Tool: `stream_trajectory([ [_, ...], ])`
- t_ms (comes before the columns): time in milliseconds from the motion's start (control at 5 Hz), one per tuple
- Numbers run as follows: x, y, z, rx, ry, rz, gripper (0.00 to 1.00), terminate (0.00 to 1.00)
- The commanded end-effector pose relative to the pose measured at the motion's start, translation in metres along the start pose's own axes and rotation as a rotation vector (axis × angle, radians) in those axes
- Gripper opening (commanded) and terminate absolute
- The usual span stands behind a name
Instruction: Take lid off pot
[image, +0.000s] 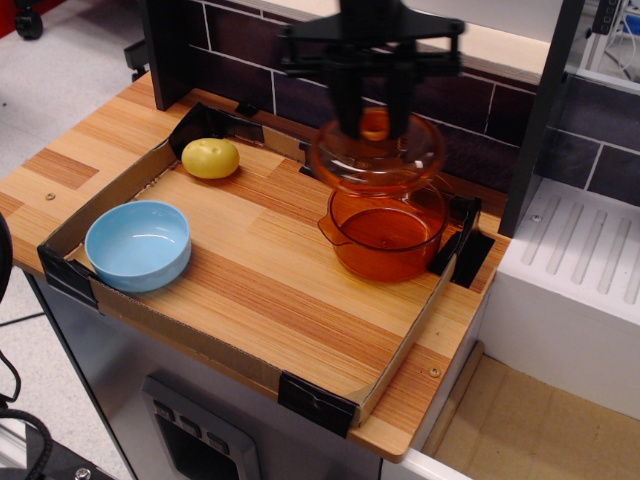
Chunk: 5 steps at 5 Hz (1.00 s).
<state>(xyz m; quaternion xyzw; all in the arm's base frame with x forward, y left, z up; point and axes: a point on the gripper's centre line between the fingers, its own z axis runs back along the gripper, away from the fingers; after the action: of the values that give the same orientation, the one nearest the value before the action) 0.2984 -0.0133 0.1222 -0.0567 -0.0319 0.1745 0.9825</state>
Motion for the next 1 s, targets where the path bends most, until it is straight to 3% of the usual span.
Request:
stream_trajectory([
  [0,-0.041,0.033,0.01,0.011,-0.03,-0.104,0.0,0.0],
  [400,-0.067,0.062,-0.001,0.035,-0.005,-0.155,0.0,0.0],
  [800,-0.059,0.068,-0.027,0.082,-0.007,-0.132,0.0,0.0],
])
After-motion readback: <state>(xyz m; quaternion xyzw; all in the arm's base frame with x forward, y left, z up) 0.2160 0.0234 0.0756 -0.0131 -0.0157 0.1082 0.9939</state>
